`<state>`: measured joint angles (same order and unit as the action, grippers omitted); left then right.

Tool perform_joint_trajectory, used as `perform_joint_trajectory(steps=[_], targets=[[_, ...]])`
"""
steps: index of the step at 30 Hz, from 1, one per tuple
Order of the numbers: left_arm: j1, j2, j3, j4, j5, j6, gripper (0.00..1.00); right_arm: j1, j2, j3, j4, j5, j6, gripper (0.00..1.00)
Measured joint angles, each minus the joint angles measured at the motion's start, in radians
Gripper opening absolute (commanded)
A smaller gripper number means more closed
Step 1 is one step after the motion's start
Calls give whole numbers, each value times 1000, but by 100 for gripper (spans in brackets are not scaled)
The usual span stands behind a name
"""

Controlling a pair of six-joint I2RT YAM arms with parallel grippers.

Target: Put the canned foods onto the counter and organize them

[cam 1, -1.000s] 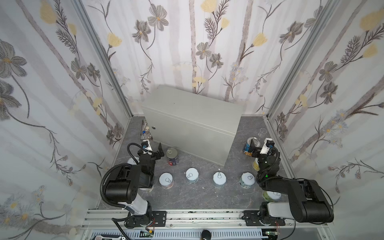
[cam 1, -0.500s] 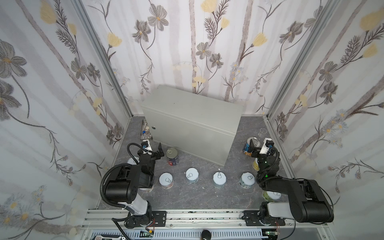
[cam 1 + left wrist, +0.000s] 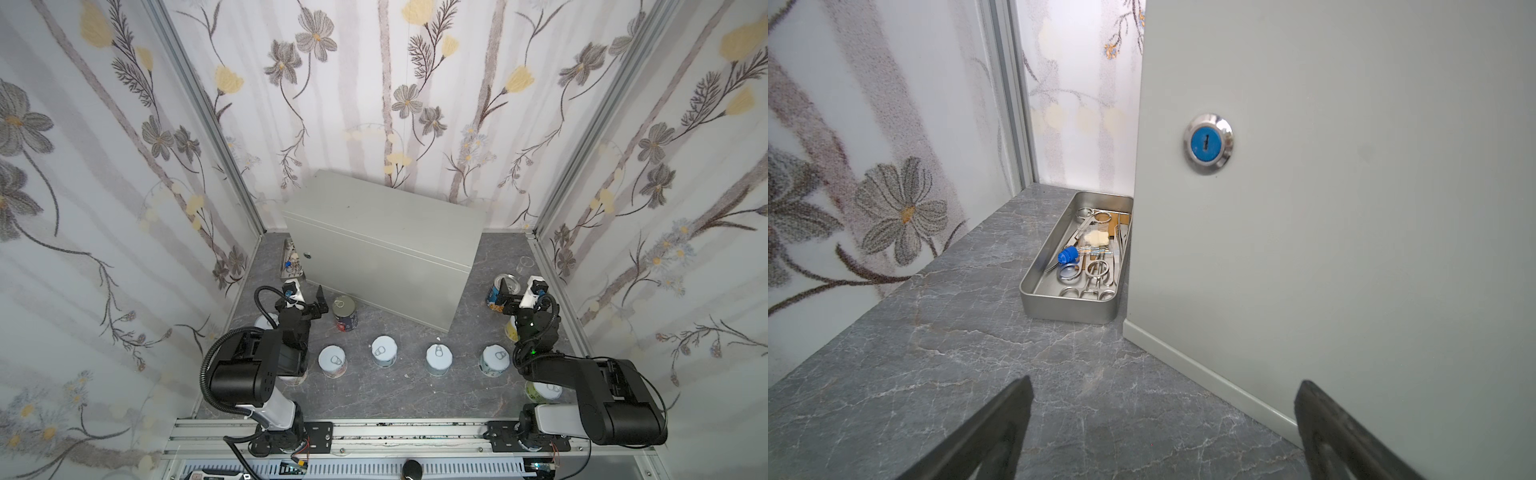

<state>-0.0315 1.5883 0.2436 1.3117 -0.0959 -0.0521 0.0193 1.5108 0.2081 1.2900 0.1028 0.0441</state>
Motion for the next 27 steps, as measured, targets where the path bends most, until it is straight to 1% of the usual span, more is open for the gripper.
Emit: perform_joint_trajectory(steps=[15, 18, 20, 23, 27], targets=[[5, 0, 3, -1, 11, 0, 100, 6, 0, -6, 1, 2, 0, 100], [3, 0, 3, -1, 10, 0, 100, 14, -32, -11, -8, 23, 0, 100], [2, -16, 13, -31, -2, 0, 100, 21, -67, -16, -18, 43, 0, 100], [0, -70, 54, -106, -21, -2, 100, 32, -142, -10, -86, 77, 1, 100], [-4, -169, 132, -255, -41, -4, 100, 35, -272, 76, -297, 150, 46, 100]])
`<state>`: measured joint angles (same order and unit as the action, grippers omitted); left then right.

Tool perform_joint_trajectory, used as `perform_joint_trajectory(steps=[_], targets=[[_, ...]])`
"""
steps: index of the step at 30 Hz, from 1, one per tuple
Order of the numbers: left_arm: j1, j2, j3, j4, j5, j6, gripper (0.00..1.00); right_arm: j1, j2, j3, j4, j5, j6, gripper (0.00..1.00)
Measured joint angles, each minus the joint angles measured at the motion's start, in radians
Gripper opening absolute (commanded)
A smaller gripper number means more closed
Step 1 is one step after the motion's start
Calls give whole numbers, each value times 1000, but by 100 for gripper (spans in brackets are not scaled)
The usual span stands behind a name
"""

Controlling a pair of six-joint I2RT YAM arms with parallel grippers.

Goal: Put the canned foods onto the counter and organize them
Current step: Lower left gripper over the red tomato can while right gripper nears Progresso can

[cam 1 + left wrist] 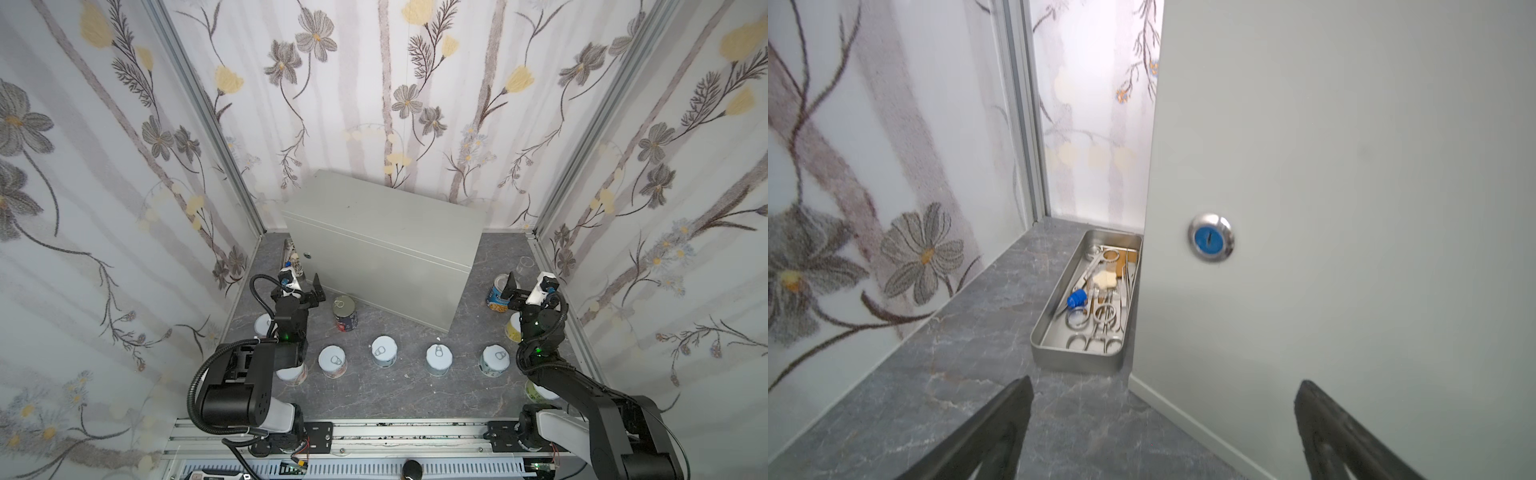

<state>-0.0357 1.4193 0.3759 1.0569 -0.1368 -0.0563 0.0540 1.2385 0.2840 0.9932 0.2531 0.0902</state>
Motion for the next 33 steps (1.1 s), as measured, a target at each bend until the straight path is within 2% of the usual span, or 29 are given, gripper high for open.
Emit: perform_joint_trajectory(steps=[3, 8, 17, 24, 27, 33], targets=[[0, -95, 29, -109, 0, -16, 100, 0, -86, 48, -164, 34, 47, 100], [-7, -261, 92, -310, 19, -53, 100, 0, -220, 143, -414, 23, 124, 100], [-74, -473, 215, -678, 33, -73, 100, 2, -423, 219, -747, -92, 209, 100], [-131, -645, 235, -889, 18, -107, 100, 4, -552, 249, -939, -178, 224, 100], [-195, -697, 230, -961, -12, -134, 100, 4, -624, 249, -990, -224, 229, 100], [-382, -737, 179, -1048, -140, -183, 100, 13, -721, 259, -1047, -323, 254, 100]])
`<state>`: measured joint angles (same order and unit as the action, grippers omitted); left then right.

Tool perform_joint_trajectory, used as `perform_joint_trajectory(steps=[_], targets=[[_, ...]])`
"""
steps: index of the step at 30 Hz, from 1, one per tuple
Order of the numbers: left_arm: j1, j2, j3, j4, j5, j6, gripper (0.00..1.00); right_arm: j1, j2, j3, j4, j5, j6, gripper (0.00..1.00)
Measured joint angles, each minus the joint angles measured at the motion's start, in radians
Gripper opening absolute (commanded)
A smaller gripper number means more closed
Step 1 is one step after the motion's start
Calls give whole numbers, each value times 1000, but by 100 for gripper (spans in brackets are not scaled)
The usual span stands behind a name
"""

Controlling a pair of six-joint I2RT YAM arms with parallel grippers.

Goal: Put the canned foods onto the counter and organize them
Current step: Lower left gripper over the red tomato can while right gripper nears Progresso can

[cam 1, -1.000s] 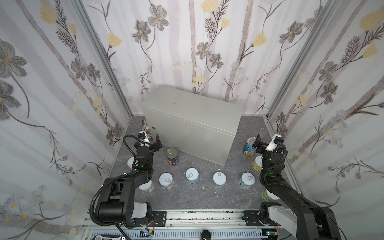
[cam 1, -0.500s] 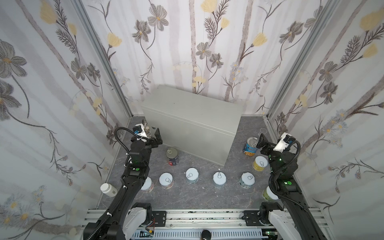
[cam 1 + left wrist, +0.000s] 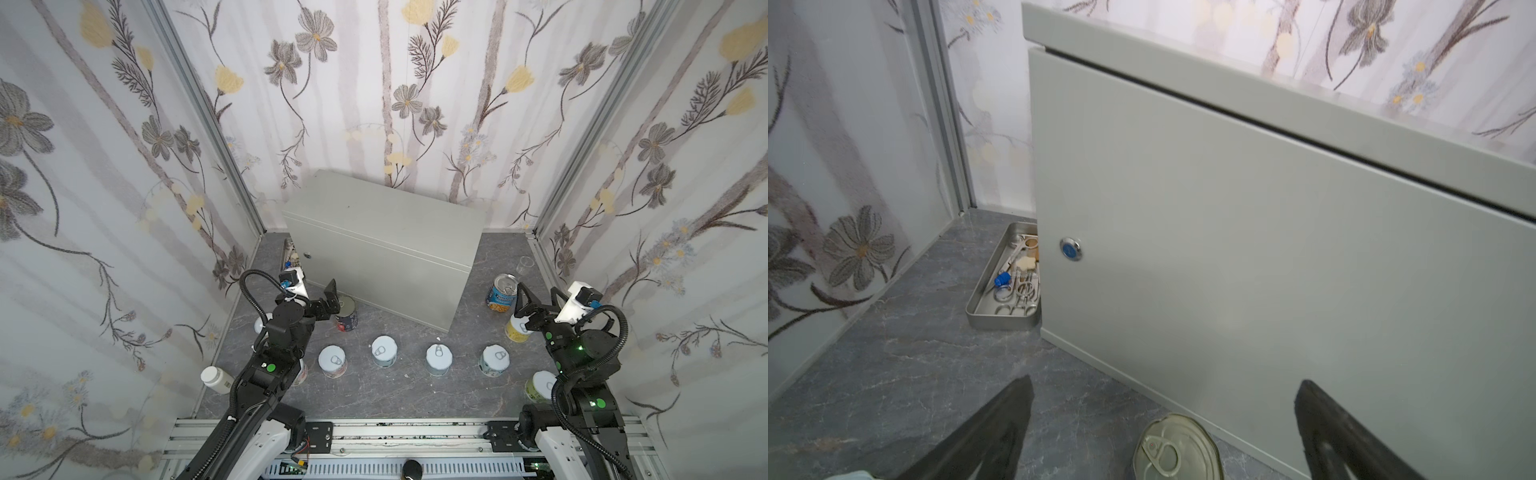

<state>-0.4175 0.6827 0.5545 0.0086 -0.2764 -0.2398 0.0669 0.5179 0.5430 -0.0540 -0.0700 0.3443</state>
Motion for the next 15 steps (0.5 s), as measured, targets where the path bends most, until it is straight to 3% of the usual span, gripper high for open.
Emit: perform_joint_trajectory(steps=[6, 15], targets=[[-108, 57, -43, -29, -117, -54, 100, 8, -25, 8, -47, -55, 32, 100], [-127, 148, -100, -10, -203, -108, 100, 18, -39, -38, -31, -108, 60, 100]])
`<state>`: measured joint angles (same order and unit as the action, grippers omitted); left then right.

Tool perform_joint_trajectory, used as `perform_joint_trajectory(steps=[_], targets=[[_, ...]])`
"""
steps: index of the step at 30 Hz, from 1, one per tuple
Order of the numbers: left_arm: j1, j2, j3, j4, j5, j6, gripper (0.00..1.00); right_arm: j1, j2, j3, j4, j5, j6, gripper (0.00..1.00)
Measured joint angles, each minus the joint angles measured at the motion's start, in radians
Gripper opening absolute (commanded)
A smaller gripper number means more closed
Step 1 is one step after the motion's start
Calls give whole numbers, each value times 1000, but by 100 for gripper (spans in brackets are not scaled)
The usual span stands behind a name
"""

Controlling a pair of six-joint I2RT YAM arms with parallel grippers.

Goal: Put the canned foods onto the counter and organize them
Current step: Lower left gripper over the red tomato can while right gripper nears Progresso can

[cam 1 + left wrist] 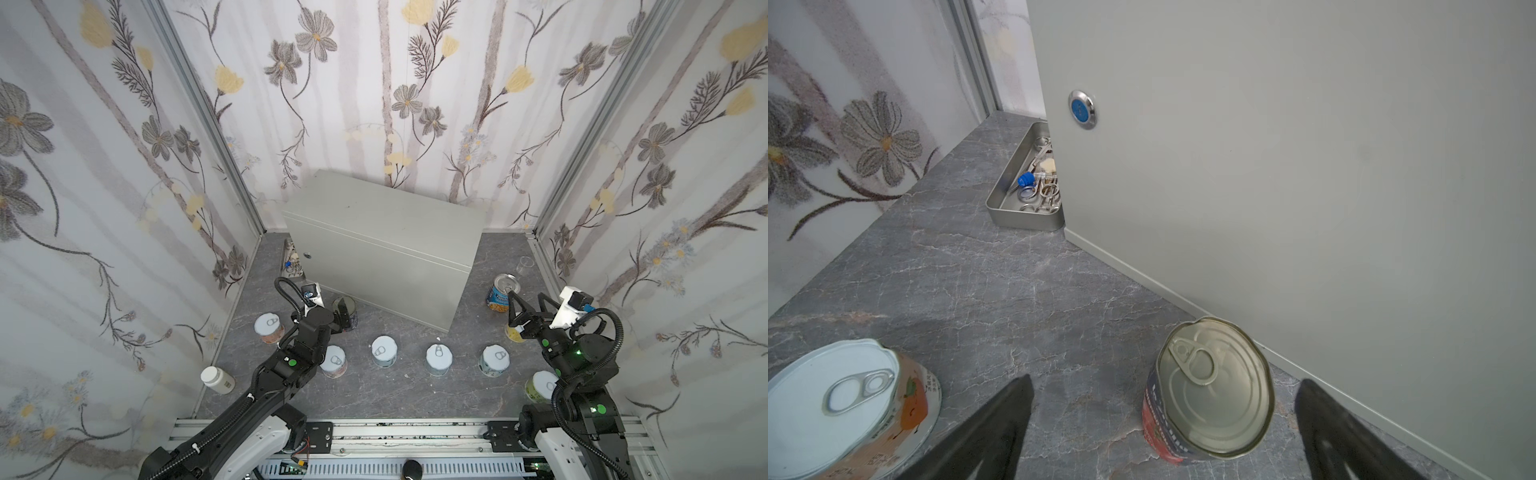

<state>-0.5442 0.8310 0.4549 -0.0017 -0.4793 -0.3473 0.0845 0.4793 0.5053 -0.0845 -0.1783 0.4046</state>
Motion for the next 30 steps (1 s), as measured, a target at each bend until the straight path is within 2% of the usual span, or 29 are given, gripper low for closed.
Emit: perform_joint_trajectory(steps=[12, 21, 30], targets=[[0, 192, -19, 156, 28, -8, 100, 21, 20, -49, 54, -37, 24, 100], [2, 336, 5, 223, 28, 10, 100, 34, 33, -90, 98, -39, 25, 100], [12, 470, 29, 360, 32, 10, 100, 40, 61, -108, 150, -51, 32, 100]])
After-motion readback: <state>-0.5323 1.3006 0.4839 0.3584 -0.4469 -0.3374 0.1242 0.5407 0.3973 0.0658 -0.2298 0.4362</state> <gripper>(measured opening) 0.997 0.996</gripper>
